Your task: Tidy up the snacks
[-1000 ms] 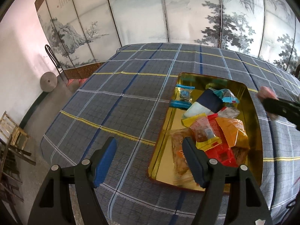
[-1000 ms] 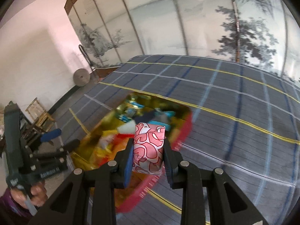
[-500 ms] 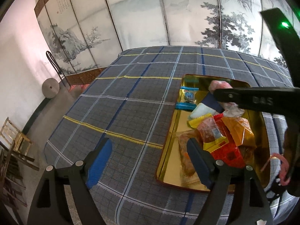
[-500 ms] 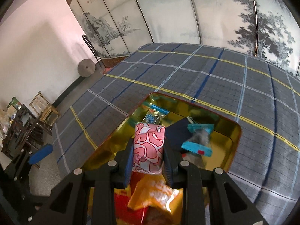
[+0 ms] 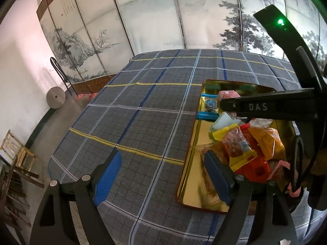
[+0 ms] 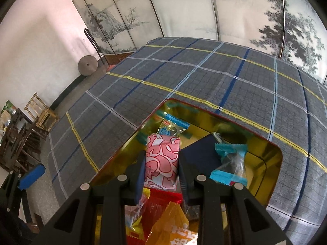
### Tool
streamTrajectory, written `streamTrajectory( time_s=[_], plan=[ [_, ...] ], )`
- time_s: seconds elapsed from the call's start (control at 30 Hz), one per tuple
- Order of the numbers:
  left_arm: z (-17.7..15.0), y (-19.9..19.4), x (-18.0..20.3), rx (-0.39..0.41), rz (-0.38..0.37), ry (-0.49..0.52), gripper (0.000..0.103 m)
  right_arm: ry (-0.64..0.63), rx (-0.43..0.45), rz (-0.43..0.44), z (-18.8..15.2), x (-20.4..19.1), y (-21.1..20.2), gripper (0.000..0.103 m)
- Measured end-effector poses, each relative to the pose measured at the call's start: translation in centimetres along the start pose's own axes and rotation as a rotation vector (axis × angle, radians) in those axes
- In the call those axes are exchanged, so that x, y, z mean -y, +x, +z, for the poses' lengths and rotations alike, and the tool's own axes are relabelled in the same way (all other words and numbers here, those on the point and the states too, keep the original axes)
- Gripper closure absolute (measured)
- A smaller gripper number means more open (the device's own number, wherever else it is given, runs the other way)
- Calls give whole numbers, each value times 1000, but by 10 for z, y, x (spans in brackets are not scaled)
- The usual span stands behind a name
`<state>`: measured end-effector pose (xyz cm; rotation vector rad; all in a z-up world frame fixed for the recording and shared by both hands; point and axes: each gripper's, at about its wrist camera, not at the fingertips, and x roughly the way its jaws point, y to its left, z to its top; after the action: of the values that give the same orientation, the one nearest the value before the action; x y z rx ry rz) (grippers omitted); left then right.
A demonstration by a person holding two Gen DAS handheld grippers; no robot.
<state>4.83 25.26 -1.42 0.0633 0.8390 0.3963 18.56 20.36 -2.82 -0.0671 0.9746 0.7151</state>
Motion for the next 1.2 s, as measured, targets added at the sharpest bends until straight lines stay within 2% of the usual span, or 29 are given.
streamTrajectory(
  time_s=[0.13, 0.4, 0.53, 0.63, 0.77, 0.93, 1.1, 1.2],
  plan=[
    [0, 3, 0, -3, -2, -1, 23, 8, -9, -3, 0, 0, 6, 72],
    [-1, 3, -1, 13, -16, -1, 23, 17, 48, 3, -1, 2, -6, 72],
    [-2, 2, 0, 29, -33, -4, 23, 12, 146, 22, -12, -4, -30, 72],
    [-3, -6, 1, 63, -52, -8, 23, -43, 224, -17, -28, -16, -55, 72],
    [-5, -28, 3, 146, -34, -6, 23, -90, 310, -50, -56, -28, -89, 59],
    [-5, -49, 7, 182, -75, 5, 22, -125, 358, -76, -87, -37, -121, 58],
    [-6, -70, 10, 205, -136, -7, 12, -146, 405, -114, -109, -43, -152, 57],
    [-7, -85, 9, 224, -172, -28, 10, -140, 439, -128, -116, -42, -169, 56]
  ],
)
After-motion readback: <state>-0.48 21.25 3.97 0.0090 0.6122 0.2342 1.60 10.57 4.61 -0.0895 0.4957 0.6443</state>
